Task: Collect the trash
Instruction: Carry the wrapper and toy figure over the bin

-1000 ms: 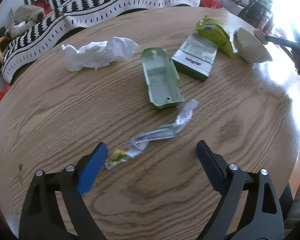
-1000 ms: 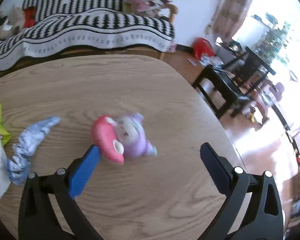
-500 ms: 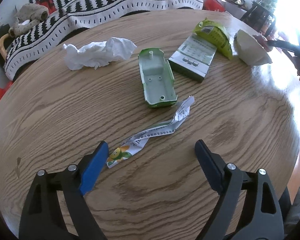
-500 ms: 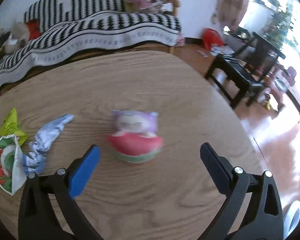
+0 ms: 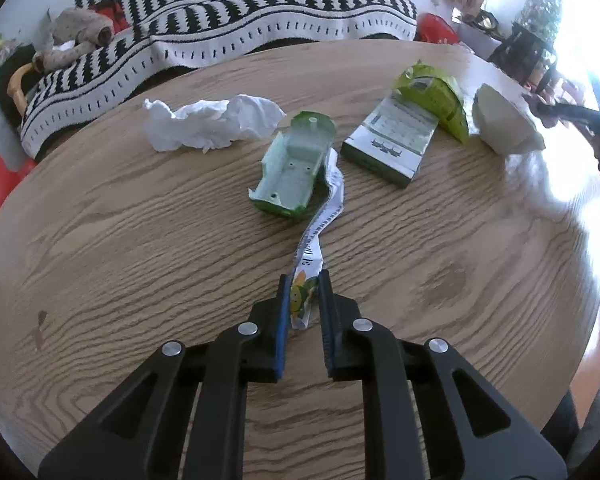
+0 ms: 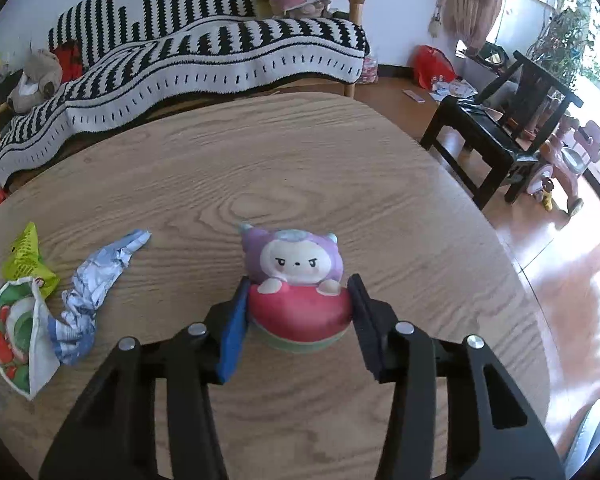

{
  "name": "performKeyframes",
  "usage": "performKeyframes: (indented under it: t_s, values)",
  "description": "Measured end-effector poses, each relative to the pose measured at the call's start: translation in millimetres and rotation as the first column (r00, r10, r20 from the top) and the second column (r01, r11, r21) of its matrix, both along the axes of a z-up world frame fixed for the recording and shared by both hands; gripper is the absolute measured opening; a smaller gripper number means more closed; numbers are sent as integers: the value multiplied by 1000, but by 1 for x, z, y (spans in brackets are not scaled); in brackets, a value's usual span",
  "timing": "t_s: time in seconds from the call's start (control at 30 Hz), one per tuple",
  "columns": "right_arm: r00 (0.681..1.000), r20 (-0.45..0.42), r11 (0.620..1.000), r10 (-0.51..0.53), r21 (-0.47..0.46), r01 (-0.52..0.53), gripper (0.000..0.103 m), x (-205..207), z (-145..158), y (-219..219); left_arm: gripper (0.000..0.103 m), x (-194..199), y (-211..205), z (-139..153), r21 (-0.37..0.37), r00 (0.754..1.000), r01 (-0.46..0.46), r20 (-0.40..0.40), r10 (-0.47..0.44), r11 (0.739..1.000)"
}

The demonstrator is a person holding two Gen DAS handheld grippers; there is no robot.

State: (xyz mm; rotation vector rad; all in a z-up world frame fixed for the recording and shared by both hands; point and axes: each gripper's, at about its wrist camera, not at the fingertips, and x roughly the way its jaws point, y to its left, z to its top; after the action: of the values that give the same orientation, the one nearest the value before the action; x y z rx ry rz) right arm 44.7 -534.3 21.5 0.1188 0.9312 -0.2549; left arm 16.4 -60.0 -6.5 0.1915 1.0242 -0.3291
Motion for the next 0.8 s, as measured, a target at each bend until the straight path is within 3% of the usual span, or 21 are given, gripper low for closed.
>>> performKeyframes:
  t_s: [0.5, 0.67, 0.8]
  values:
    - [997, 34, 998, -64, 12, 63, 46, -67, 25, -20, 12, -23, 4, 8, -51, 999, -47, -18, 47, 998]
    - [994, 76, 997, -73, 11, 73, 46, -101, 46, -17, 12, -34, -1, 27, -84, 999, -39, 9, 40, 996]
    - [988, 144, 999, -51, 7, 51, 46, -138, 76, -5, 12, -55, -32, 60, -141, 997, 48, 61, -40, 989]
